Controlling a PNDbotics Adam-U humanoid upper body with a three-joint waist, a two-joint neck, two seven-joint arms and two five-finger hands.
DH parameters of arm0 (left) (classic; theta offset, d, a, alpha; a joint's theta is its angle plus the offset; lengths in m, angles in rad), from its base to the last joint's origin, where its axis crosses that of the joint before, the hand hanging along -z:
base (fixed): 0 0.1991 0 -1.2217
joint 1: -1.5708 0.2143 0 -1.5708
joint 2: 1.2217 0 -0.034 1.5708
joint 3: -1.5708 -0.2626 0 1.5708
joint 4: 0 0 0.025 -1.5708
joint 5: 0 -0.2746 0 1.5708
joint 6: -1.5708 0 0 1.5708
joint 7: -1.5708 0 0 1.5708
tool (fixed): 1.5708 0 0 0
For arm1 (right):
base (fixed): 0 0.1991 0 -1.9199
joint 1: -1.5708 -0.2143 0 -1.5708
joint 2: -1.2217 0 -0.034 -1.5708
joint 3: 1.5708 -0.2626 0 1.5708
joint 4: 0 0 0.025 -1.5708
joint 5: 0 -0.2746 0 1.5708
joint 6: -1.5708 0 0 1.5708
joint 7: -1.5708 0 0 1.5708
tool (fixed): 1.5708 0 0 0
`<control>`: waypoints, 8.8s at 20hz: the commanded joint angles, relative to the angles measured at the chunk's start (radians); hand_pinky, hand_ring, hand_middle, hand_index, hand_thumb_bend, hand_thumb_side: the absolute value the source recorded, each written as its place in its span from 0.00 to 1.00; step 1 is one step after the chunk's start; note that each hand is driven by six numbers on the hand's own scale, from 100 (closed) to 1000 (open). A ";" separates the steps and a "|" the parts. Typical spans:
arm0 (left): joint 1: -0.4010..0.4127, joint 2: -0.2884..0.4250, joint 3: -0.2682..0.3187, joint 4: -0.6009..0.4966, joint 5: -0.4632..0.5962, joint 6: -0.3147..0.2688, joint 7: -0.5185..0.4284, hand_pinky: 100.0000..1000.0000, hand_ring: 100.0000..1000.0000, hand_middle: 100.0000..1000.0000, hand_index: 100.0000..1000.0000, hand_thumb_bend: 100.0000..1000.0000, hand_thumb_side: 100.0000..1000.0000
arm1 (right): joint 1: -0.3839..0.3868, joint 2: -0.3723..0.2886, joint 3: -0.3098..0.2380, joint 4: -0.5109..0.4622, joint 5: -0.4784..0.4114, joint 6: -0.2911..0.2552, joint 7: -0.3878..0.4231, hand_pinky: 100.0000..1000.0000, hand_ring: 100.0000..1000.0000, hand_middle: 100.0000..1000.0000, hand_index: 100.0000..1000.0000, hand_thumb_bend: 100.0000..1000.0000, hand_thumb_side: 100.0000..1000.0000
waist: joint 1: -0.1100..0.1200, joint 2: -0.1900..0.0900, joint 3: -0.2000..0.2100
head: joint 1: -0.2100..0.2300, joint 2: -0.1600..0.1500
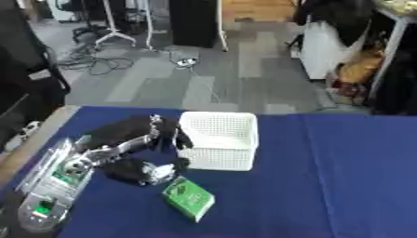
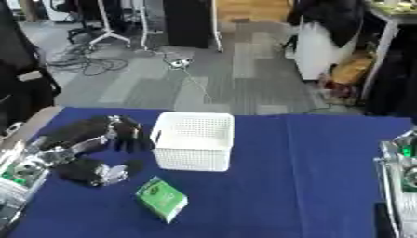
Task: Pick up objects on the table and place them in the box.
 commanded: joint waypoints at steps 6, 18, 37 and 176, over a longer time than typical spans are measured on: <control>-0.029 0.024 -0.010 0.028 0.038 0.022 -0.100 0.18 0.40 0.48 0.70 0.07 1.00 | -0.008 -0.002 0.003 -0.014 -0.022 -0.003 0.018 0.11 0.17 0.14 0.35 0.09 1.00 | 0.001 -0.013 -0.002 | 0.000 0.004; -0.064 0.040 -0.030 0.049 -0.057 -0.063 -0.070 0.27 0.43 0.54 0.73 0.10 0.99 | -0.009 0.000 0.007 -0.014 -0.039 0.000 0.035 0.11 0.17 0.14 0.35 0.09 1.00 | 0.001 -0.013 -0.007 | 0.004 0.005; -0.209 0.140 -0.172 0.331 0.064 -0.198 -0.095 0.46 0.57 0.68 0.86 0.18 0.93 | -0.011 0.007 0.018 -0.014 -0.076 0.000 0.062 0.10 0.17 0.14 0.35 0.09 1.00 | 0.009 -0.013 -0.028 | 0.016 0.015; -0.342 -0.047 -0.202 0.812 -1.037 -0.473 0.631 0.00 0.00 0.05 0.28 0.02 0.97 | -0.020 0.022 0.028 -0.014 -0.118 0.004 0.102 0.10 0.16 0.14 0.36 0.09 1.00 | 0.008 -0.007 -0.046 | 0.026 0.041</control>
